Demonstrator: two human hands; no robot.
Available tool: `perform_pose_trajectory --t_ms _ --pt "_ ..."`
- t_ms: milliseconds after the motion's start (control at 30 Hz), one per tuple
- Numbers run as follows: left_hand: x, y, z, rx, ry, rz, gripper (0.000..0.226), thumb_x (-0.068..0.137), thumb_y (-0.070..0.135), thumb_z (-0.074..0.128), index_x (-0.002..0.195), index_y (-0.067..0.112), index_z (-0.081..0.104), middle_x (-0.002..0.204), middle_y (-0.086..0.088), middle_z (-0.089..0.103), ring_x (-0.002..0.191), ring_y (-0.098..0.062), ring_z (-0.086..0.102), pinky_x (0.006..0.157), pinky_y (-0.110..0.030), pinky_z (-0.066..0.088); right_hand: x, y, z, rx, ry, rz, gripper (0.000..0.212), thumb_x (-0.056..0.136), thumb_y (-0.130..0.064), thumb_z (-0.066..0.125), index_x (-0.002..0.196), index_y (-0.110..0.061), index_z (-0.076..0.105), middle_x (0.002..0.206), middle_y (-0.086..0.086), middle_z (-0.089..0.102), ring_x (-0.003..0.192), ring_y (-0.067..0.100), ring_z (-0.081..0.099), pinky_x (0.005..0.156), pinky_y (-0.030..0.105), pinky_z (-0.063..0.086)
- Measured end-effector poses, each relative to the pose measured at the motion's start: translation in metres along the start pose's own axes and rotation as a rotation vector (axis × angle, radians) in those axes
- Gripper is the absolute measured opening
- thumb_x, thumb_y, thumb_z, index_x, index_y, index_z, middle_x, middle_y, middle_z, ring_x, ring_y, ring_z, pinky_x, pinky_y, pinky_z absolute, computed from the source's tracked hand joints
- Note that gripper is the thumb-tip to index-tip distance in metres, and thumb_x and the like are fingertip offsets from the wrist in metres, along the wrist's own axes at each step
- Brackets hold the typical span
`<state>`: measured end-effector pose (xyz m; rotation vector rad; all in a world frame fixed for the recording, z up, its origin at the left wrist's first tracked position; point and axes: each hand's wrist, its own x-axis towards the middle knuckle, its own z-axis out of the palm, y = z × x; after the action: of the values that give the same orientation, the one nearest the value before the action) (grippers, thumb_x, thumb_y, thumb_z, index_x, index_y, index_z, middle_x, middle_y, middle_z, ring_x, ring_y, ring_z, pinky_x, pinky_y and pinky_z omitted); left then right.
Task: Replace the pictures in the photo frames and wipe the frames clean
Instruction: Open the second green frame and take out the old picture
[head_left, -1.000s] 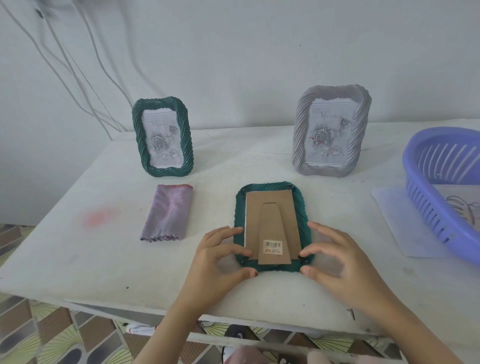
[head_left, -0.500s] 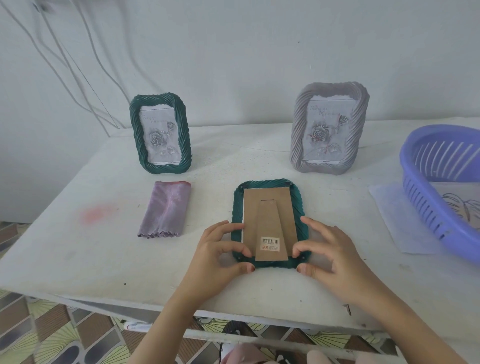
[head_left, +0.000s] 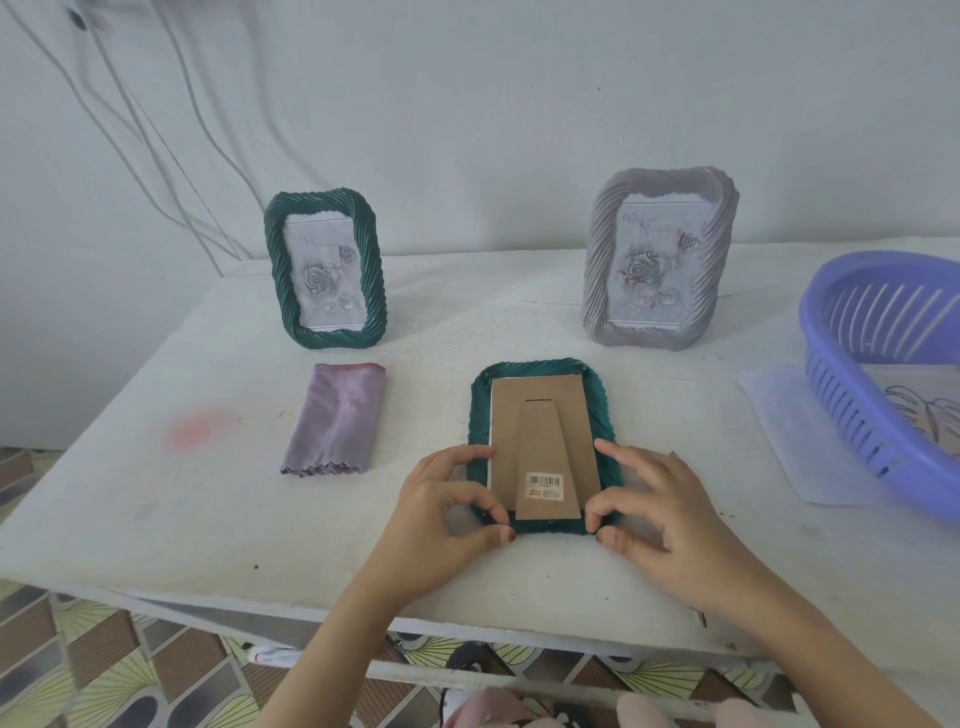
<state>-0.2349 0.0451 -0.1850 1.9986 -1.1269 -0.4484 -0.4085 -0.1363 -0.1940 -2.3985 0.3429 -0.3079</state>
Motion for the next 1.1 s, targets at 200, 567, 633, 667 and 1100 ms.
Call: perform_pose_trajectory --t_ms 200,567,633,667,1100 --pt "0.001 0.008 -0.002 -0.107 0.082 -0.056 0.036 0.071 0.056 0.060 0.105 0.043 0.057 0.115 0.026 0.056 0.115 0.002 0.047 0.101 -0.030 0.039 0.004 -0.012 -0.008 0.076 0.078 0.079 0.031 0.074 -0.053 0.045 0.104 -0.056 0.052 0.135 -0.030 0.035 0.129 -0.006 0.025 0.108 0.030 0.019" --pt "0.021 0.013 0.005 0.149 -0.031 -0.081 0.093 0.066 0.050 0.076 0.141 0.032 0.024 0.146 0.009 0.029 0.139 -0.012 0.016 0.115 -0.036 0.019 0.027 -0.026 -0.005 0.140 0.223 0.191 0.043 0.086 -0.031 0.058 0.127 -0.031 0.047 0.117 -0.015 0.059 0.108 0.001 0.046 0.093 0.015 0.031" --pt "0.021 0.013 0.005 0.144 -0.046 -0.088 0.094 0.067 0.049 0.075 0.142 0.033 0.021 0.149 0.010 0.025 0.141 -0.010 0.010 0.115 -0.035 0.015 0.027 -0.026 -0.005 0.210 0.227 0.208 0.040 0.085 -0.029 0.059 0.124 -0.031 0.049 0.114 -0.015 0.059 0.104 -0.009 0.045 0.086 0.001 0.028" --pt "0.021 0.012 0.006 0.145 -0.052 -0.087 0.094 0.067 0.049 0.075 0.142 0.034 0.020 0.150 0.010 0.023 0.141 -0.009 0.008 0.115 -0.034 0.013 0.027 -0.027 -0.005 0.261 0.227 0.225 0.038 0.085 -0.031 0.059 0.122 -0.033 0.050 0.113 -0.016 0.059 0.105 -0.010 0.045 0.084 -0.001 0.028" --pt "0.023 0.011 0.008 0.062 0.044 0.086 0.089 0.059 0.051 0.076 0.133 0.050 0.027 0.139 0.028 0.026 0.133 0.000 0.015 0.110 -0.032 0.023 0.033 -0.027 -0.016 0.736 0.248 0.254 0.022 0.075 -0.024 0.059 0.096 -0.027 0.065 0.094 -0.008 0.063 0.095 0.007 0.057 0.088 0.023 0.043"
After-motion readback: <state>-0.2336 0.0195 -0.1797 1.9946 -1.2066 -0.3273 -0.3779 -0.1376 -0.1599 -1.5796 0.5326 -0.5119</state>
